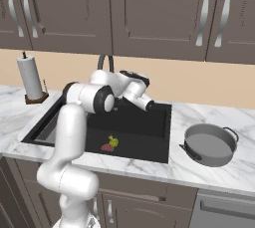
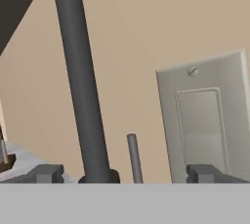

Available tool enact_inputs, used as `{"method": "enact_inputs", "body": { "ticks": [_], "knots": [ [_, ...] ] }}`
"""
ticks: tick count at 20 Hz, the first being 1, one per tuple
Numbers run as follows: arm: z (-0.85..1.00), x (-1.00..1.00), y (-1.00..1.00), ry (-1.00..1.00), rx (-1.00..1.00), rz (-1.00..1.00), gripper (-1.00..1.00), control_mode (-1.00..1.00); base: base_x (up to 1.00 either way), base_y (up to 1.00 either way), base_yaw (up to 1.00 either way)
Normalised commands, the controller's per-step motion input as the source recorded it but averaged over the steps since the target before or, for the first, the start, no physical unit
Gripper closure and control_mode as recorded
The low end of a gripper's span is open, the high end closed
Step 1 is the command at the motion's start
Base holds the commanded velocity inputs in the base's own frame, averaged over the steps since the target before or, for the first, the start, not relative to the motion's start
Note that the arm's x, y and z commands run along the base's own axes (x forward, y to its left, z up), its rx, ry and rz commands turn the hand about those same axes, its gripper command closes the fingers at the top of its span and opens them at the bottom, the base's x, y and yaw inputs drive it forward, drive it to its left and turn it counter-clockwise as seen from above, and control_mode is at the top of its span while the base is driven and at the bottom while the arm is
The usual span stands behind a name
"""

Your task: Dump the broccoli from the pot into the sink. Then turn on the water and wash the broccoli. Then turn off the water and put the broccoli back in the pot.

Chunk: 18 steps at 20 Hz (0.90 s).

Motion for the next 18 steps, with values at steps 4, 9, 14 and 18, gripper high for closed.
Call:
{"method": "enact_inputs", "body": {
  "ticks": [4,9,14,18],
  "knots": [
    [-0.08,0.19,0.00,0.00,0.00,-0.01,-1.00,-1.00,0.00,0.00,0.00],
    [-0.04,0.18,0.05,0.00,0.00,-0.01,-1.00,-1.00,0.00,0.00,0.00],
    [-0.04,0.29,0.06,0.00,0.00,-0.03,-1.00,-1.00,0.00,0.00,0.00],
    [-0.04,0.26,0.02,0.00,0.00,-0.03,-1.00,-1.00,0.00,0.00,0.00]
  ]
}}
